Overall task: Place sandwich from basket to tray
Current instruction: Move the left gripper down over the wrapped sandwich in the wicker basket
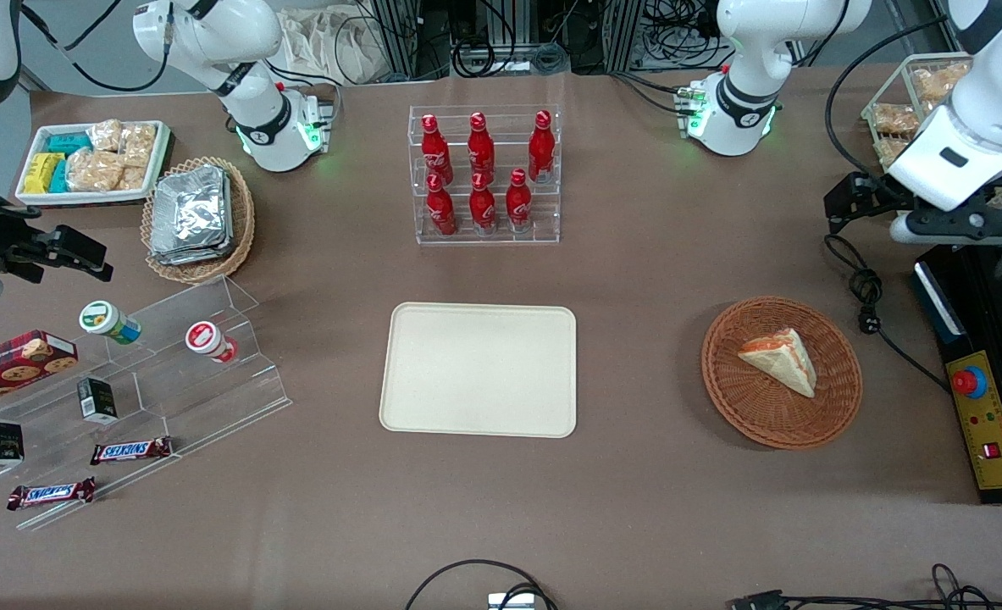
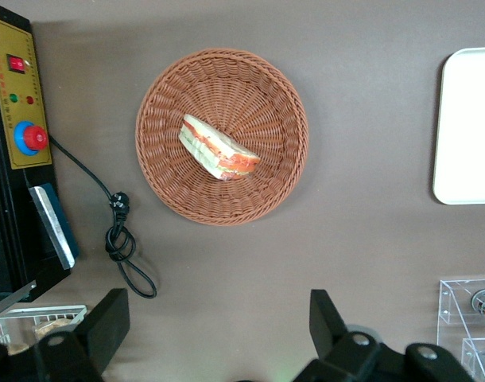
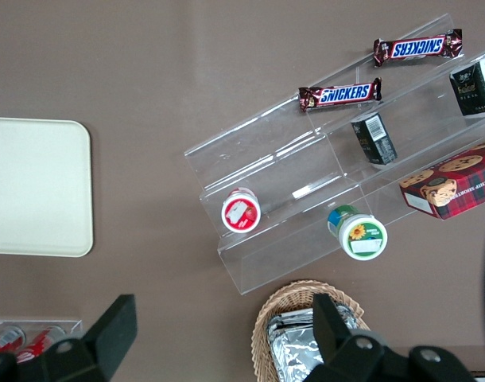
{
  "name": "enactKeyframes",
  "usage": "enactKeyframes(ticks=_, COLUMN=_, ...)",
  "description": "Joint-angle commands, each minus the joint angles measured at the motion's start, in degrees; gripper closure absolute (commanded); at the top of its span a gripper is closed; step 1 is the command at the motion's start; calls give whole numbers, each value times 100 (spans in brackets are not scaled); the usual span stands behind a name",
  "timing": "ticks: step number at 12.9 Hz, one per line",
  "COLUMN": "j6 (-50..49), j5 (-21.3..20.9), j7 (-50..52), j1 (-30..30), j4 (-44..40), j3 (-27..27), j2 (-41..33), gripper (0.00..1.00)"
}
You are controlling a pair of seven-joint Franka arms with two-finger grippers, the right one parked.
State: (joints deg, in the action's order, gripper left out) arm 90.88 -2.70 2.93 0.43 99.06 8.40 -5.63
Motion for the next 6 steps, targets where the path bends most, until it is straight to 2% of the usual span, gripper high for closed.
enactKeyframes(ticks=1, j6=-115, j5=59, j7=23, j1=-26, j4=-264, j3=30, j2=176, gripper=0)
enactKeyframes(ticks=6, j6=-132, j5=32, j7=215, j1=44, j4=-211, j3=21, j2=203, gripper=0)
